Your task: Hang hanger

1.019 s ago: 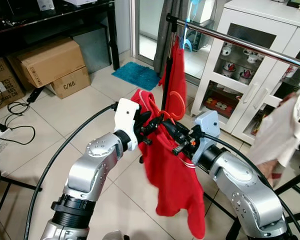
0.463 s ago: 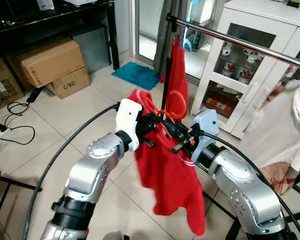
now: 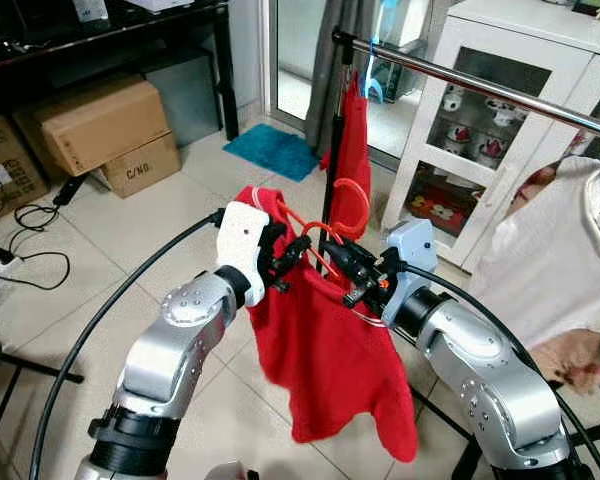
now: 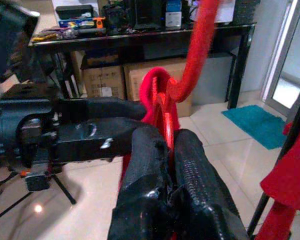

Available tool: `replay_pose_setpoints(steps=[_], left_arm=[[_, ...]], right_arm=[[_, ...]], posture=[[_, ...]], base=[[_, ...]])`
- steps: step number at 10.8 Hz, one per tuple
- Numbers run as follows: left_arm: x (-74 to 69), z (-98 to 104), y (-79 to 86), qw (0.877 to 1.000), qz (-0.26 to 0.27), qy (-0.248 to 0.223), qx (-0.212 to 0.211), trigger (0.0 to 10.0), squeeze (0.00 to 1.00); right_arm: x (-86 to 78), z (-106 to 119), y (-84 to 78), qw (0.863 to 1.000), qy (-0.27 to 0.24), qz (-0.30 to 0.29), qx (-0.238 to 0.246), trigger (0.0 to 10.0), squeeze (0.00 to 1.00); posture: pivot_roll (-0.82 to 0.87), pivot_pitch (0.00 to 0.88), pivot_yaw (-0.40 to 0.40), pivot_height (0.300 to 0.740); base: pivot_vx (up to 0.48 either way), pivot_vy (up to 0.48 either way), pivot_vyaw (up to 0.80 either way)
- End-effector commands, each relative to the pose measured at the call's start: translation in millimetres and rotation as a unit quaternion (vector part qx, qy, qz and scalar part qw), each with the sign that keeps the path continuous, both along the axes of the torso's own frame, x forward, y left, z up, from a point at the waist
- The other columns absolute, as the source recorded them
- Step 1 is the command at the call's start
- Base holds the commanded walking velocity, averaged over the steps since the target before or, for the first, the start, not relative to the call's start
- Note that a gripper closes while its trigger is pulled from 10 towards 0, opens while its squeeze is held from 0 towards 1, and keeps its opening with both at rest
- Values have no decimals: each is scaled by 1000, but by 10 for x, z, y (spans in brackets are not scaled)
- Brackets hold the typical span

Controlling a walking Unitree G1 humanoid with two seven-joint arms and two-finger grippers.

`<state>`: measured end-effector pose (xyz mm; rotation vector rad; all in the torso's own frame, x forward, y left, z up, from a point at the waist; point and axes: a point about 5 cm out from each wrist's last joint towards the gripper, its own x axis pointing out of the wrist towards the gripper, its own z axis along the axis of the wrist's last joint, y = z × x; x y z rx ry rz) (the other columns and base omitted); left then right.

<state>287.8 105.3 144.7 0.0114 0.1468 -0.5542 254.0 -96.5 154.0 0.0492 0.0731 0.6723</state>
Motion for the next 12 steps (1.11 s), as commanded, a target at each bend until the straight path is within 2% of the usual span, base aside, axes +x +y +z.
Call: replay_pose_setpoints(steps=[1, 2, 3, 4, 5, 8, 9, 10, 12], left_arm=[[23, -46, 278, 997, 67, -3, 28, 10000, 1000], [-35, -25, 219, 999, 26, -18, 22, 10000, 1000], [-63, -37, 200, 1000, 9, -17, 23, 10000, 655], [-104, -62, 174, 999, -17, -10, 25, 10000, 0], [-132, -81, 156, 999, -35, -5, 27, 10000, 0], [-90, -66, 267, 1000, -2, -17, 23, 10000, 0], [-11, -66, 300, 999, 27, -13, 27, 10000, 0], [48, -59, 301, 999, 35, -13, 28, 10000, 0], [201, -8, 258, 999, 27, -20, 22, 10000, 0]], right_arm=[[57, 108, -152, 998, -38, -43, -6, 0, 0], [88, 110, -182, 998, -38, -58, -8, 0, 0], [97, 110, -187, 997, -38, -61, -9, 0, 0], [110, 110, -184, 997, -38, -64, -10, 0, 0], [122, 111, -176, 997, -38, -66, -10, 0, 0], [135, 112, -160, 997, -39, -65, -12, 0, 0], [131, 125, -165, 997, -41, -63, -9, 0, 0], [120, 145, -145, 998, -45, -52, -3, 0, 0], [86, 180, -84, 998, -53, -29, 9, 0, 0]], posture=[[-16, 0, -7, 740], [-16, 0, -7, 740], [-17, 0, -7, 740], [-17, 0, -7, 740], [-15, 0, -8, 740], [-16, 0, -9, 740], [-18, 0, -9, 740], [-18, 0, -10, 740], [-21, 0, -8, 740]], base=[[0, 0, 0], [0, 0, 0], [0, 0, 0], [0, 0, 0], [0, 0, 0], [0, 0, 0], [0, 0, 0], [0, 0, 0], [0, 0, 0]])
